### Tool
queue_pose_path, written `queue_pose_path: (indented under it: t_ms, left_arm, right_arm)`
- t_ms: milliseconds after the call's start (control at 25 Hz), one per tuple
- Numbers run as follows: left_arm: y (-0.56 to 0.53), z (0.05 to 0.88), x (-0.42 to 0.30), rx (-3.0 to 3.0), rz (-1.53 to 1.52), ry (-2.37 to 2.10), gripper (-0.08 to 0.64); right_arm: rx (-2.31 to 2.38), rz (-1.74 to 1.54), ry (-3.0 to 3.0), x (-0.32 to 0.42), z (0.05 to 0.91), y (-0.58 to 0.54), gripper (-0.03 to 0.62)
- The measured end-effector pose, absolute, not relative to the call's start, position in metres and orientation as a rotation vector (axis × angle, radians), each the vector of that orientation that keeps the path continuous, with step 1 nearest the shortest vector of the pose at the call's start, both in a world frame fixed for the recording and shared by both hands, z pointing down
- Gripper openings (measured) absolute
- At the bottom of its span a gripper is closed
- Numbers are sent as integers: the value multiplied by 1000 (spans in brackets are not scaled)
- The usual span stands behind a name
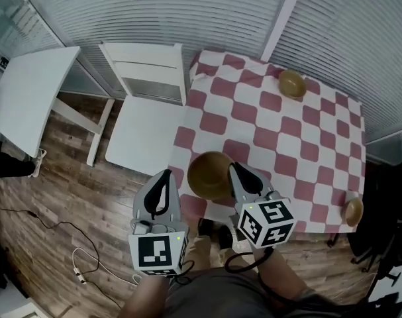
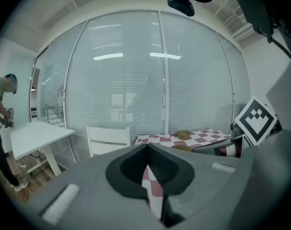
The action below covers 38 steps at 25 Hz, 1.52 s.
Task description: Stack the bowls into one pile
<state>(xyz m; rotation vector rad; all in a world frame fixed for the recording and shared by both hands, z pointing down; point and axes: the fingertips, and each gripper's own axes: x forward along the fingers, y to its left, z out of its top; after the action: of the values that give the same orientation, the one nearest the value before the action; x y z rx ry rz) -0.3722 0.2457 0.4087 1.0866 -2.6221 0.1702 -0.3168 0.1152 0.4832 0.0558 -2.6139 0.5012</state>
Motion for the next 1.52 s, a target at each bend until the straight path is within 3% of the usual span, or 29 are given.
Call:
queue_pose_path:
  t_ms: [760,1520]
  left_arm:
    - [159,318,-360,1527,194,-2674,0]
    - [23,304,-228,1895,194,-2501,0]
  right_arm:
    - [309,545,-2814,-295,376,47,41]
    - [705,505,-2809,-135,359,-68,41]
